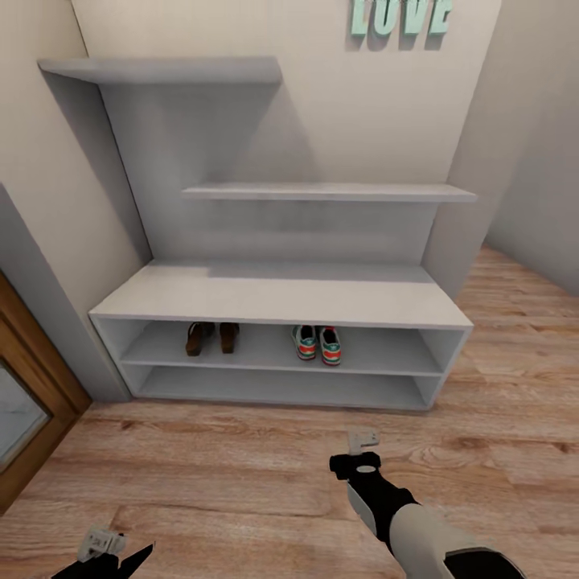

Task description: Pick up the two gym shoes and the two sandals from the corridor floor and place them onto the hallstand (shoe rack) in the corridor, making sure they are on the rack and not on the floor. Arrange them so the two gym shoes are next to each other and the two sandals are next to each other.

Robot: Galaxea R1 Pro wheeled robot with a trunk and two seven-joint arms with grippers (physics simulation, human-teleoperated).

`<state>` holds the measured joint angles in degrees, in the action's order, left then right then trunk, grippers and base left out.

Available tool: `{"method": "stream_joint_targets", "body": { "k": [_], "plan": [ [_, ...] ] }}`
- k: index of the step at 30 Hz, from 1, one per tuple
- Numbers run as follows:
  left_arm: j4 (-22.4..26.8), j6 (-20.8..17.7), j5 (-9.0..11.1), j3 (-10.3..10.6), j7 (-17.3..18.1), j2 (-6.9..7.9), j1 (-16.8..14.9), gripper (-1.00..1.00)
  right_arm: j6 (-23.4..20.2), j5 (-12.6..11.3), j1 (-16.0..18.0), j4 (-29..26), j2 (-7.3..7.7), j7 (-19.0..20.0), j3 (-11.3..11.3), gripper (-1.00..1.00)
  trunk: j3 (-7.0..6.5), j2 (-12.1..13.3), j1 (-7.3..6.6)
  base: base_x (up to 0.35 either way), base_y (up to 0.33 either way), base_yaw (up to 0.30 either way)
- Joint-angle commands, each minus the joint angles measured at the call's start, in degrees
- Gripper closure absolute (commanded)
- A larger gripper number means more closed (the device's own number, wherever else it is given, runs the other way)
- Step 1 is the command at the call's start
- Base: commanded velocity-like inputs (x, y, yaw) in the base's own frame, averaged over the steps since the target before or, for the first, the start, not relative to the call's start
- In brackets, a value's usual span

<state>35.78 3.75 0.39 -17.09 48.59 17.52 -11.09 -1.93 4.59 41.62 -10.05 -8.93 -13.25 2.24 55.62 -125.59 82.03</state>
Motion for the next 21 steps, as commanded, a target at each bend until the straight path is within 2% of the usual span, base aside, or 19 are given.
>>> {"method": "stream_joint_targets", "body": {
  "k": [1,6,7,8,12,13,15,21],
  "plan": [
    [-0.1,0.2,0.0,-0.1,0.1,0.0,0.0,-1.0,-0.1,0.6,0.0,0.0,-0.01,-0.3,0.2,-1.0,-0.14,0.4,-0.24,0.0,0.0,0.0],
    [-0.6,0.3,0.0,-0.1,-0.5,-0.02,0.0,-1.0,1.3,1.9,-1.7,0.0,0.0,-0.3,0.2,-1.0,-1.04,2.4,-1.34,0.0,0.0,0.0],
    [-1.1,0.3,0.0,-0.2,-0.8,-0.03,0.0,-1.0,2.7,2.2,-3.3,0.0,0.2,-0.4,0.2,-1.0,-1.22,2.8,-1.56,0.0,0.0,0.0],
    [-3.8,2.2,0.2,-0.3,-2.4,-0.06,0.0,-1.0,10.3,2.5,-8.1,0.0,2.44,-0.4,0.2,-1.0,-1.4,3.2,-1.78,0.0,0.0,0.0],
    [-6.3,5.4,0.2,-0.3,-4.5,-0.18,0.0,-1.0,17.2,2.6,-11.2,0.0,4.55,-0.4,0.2,-1.0,-2.12,4.8,-2.65,0.0,0.0,0.0],
    [-8.7,8.2,0.3,-0.3,-7.0,-0.3,0.0,-1.0,22.5,2.6,-14.0,0.2,6.45,-0.4,0.2,-1.0,-2.3,5.2,-2.87,0.0,0.0,0.0],
    [-11.2,9.7,0.4,-0.3,-9.5,-0.4,0.0,-1.0,25.6,2.5,-16.7,1.9,8.15,-0.5,0.1,-1.0,-2.66,6.0,-3.31,0.0,0.0,0.0],
    [-14.4,12.2,0.6,-0.3,-11.8,-0.45,0.0,-1.0,30.0,2.5,-19.6,5.8,9.48,-0.5,0.1,-1.0,-3.74,8.4,-4.63,0.0,0.0,0.0]
  ]
}}
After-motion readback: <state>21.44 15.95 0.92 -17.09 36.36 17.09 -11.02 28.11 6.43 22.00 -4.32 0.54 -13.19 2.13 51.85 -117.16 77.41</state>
